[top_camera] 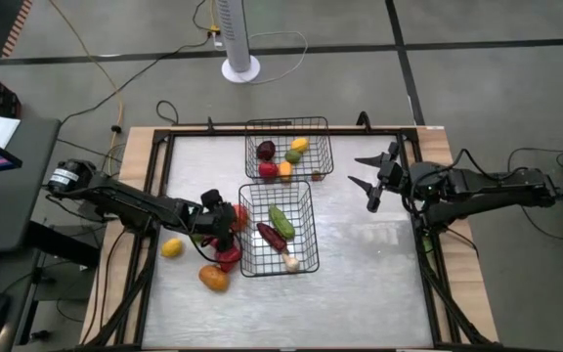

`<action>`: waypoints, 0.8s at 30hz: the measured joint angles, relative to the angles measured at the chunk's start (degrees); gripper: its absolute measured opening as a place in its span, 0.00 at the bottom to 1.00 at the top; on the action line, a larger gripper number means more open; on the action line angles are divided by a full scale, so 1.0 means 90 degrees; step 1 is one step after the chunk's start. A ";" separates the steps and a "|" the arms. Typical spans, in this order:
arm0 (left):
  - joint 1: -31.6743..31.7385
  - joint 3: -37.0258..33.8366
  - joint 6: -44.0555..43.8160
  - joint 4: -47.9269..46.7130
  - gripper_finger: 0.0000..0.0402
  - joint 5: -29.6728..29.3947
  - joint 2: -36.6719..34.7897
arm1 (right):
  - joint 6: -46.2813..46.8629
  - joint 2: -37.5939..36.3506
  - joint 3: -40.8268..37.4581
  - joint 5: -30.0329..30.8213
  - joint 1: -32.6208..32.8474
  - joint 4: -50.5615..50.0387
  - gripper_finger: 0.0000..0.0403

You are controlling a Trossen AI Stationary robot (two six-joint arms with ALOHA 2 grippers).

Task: Sort produce into baskets
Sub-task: Put the orange pumpkin into the bottom wire basket

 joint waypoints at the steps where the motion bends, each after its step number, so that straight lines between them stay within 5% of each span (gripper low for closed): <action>1: -0.0002 -0.0031 -0.0001 0.0062 0.89 -0.0001 0.0000 | 0.0000 0.0000 0.0000 0.0000 0.0000 0.0000 0.66; 18: 0.0002 -0.0143 -0.0194 0.0191 0.89 -0.0028 0.0005 | 0.0002 0.0000 0.0000 0.0000 0.0000 0.0005 0.66; 24: 0.0004 -0.0143 -0.0293 0.0197 0.78 -0.0105 0.0005 | 0.0002 0.0000 0.0000 0.0000 0.0000 0.0005 0.66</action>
